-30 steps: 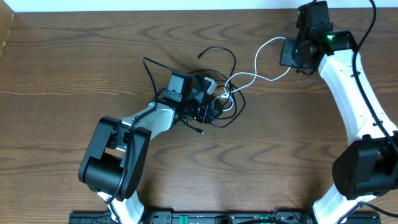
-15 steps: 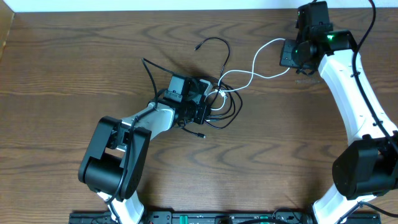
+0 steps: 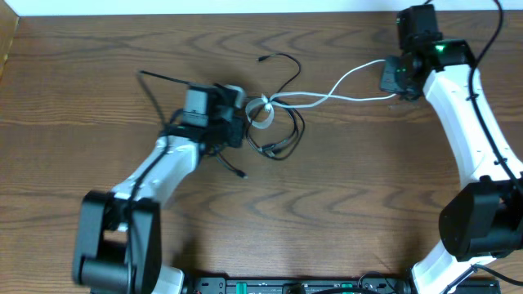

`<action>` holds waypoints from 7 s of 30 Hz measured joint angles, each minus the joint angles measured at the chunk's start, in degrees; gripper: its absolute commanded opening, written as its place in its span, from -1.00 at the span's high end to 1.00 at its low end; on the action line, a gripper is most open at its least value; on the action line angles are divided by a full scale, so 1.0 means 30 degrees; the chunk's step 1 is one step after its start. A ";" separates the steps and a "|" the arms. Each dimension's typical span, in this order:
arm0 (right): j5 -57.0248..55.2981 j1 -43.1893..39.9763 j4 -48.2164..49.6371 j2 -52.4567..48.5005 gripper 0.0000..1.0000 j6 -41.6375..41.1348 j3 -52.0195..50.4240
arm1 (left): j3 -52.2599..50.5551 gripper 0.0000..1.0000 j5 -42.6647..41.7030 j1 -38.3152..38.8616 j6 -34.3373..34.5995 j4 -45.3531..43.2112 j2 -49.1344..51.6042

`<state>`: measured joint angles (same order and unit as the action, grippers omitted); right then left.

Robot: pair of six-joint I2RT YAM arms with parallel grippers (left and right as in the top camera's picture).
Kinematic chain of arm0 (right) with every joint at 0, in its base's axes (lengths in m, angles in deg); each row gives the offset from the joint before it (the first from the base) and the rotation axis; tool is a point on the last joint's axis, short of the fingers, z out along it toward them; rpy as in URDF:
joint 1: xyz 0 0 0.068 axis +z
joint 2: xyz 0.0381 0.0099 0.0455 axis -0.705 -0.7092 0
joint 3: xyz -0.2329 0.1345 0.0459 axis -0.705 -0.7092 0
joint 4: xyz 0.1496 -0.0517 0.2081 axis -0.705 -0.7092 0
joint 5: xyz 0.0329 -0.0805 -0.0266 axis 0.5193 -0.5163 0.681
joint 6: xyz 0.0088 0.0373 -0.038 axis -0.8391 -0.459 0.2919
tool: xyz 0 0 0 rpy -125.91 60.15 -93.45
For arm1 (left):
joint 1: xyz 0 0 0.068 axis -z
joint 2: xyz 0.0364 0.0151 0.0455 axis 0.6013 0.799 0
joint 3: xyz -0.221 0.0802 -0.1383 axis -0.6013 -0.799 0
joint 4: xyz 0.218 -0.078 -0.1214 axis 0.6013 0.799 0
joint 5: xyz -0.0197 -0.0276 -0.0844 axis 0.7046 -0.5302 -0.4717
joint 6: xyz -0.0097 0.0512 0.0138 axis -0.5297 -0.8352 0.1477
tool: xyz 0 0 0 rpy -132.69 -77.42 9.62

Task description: Untangle cables

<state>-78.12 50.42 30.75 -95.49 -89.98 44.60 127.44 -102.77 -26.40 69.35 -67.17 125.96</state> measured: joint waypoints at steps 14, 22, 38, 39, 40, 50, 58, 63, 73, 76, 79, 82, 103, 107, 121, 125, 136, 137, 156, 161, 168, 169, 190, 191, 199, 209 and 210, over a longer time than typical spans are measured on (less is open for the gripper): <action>-0.0583 -0.4998 -0.0962 0.2441 0.98 -0.0634 0.0000 | 0.0000 0.85 0.0452 -0.3745 0.0437 0.0721 -0.1749; -0.0736 -0.6025 -0.1122 0.4583 0.98 -0.0648 0.0007 | 0.0000 0.85 0.0525 -0.4313 0.1144 0.0772 -0.1749; -0.1129 -0.6018 -0.1260 0.7599 0.98 -0.0648 0.0007 | 0.0000 0.85 0.1020 -0.5013 0.2878 0.2266 -0.1749; -0.1137 -0.6018 -0.1268 0.7890 0.98 -0.0648 0.0007 | 0.0000 0.85 0.1013 -0.5013 0.2922 0.2361 -0.1749; -0.1137 -0.6018 -0.1268 0.8225 0.99 -0.0648 0.0022 | 0.0000 0.85 0.1013 -0.5013 0.2929 0.2404 -0.1749; 0.1071 -0.6025 -0.1741 1.2400 0.98 -0.0058 0.2033 | 0.0000 0.76 -0.1093 -0.4524 0.2987 0.2550 -0.1749; 0.4342 -0.6018 -0.2280 1.2364 0.98 0.0707 0.2288 | 0.0000 0.74 -0.1566 -0.1851 0.2987 0.2171 -0.1749; 0.5136 -0.6018 -0.3060 1.1249 0.98 0.1741 0.2266 | 0.0000 0.73 -0.1574 -0.0656 0.2987 0.2178 -0.1749; 0.7810 -0.6018 -0.3519 1.0367 0.98 0.3818 0.2259 | 0.0000 0.73 -0.1581 0.1960 0.2987 0.2084 -0.1749; 0.7978 -0.6018 -0.3876 1.0316 0.98 0.4051 0.2259 | 0.0000 0.73 -0.1581 0.2528 0.2994 0.2055 -0.1749; 0.7941 -0.6018 -0.4554 1.0324 0.98 0.4153 0.2259 | 0.0000 0.73 -0.1581 0.3009 0.3002 0.1996 -0.1749; 0.7905 -0.6018 -0.5661 1.0316 0.98 0.4284 0.2251 | 0.0000 0.73 -0.1472 0.3526 0.3002 0.1749 -0.1749; -0.4889 -0.4677 -0.9085 1.0302 0.98 -0.0831 0.2229 | 0.0000 0.73 -0.0976 0.5428 0.3439 0.1989 -0.1785; -0.6834 -0.4838 -0.7759 1.0287 0.98 -0.1537 0.2229 | 0.0000 0.73 -0.0976 0.5428 0.3439 0.1705 -0.1967; -0.8386 -1.2473 -0.6958 0.8408 0.98 -0.1749 0.2229 | 0.0000 0.73 -0.0976 0.5428 0.3439 0.1173 -0.2098; -0.8415 -1.4171 -0.6965 0.8327 0.98 -0.1836 0.2222 | 0.0000 0.73 -0.0976 0.5428 0.3439 0.1166 -0.2098; -0.7570 -1.6502 -0.6885 0.8298 0.98 -0.2193 0.2222 | 0.0000 0.73 -0.0976 0.5428 0.3432 0.1166 -0.2098; -0.7541 -1.6502 -0.6885 0.8247 0.98 -0.2193 0.2222 | 0.0000 0.73 -0.0976 0.5428 0.3432 0.1173 -0.2098; -0.7206 -1.7755 -0.7227 0.5246 0.98 -0.2783 0.2215 | 0.0000 0.72 -0.0976 0.5428 0.3402 0.1166 -0.2098; -0.7424 -1.7908 -0.7031 0.5151 0.98 -0.2914 0.2208 | 0.0000 0.73 -0.0976 0.5428 0.3402 0.1173 -0.2098; -0.7002 -2.0422 -0.6994 0.4160 0.98 -0.3330 0.1851 | 0.0000 0.73 -0.0969 0.5428 0.3177 0.1173 -0.2098; -0.6761 -2.0895 -0.6863 0.4044 0.98 -0.3381 0.1800 | 0.0000 0.73 -0.0969 0.5428 0.3045 0.1166 -0.2098; -0.4102 -2.3212 -0.3730 -0.1574 0.98 -0.3162 0.1756 | 0.0000 0.72 -0.0896 0.5428 0.2608 0.1100 -0.2098; -0.4124 -2.3212 -0.3534 -0.1945 0.98 -0.3155 0.1756 | 0.0000 0.71 -0.0896 0.5428 0.2594 0.1093 -0.2098; -0.4197 -2.3212 -0.2353 -0.4605 0.98 -0.3089 0.1727 | 0.0000 0.71 -0.0896 0.5428 0.2543 0.1042 -0.2098; -0.4095 -2.3212 -0.2033 -0.7140 0.98 -0.3089 0.1712 | 0.0000 0.70 -0.0896 0.5428 0.2543 0.1042 -0.2098; -0.4058 -2.3212 -0.2025 -0.7220 0.98 -0.3089 0.1712 | 0.0000 0.70 -0.0896 0.5428 0.2543 0.1042 -0.2098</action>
<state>-90.30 -19.22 24.67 -117.15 -99.25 49.73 127.44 -105.46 -10.11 76.98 -64.04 119.67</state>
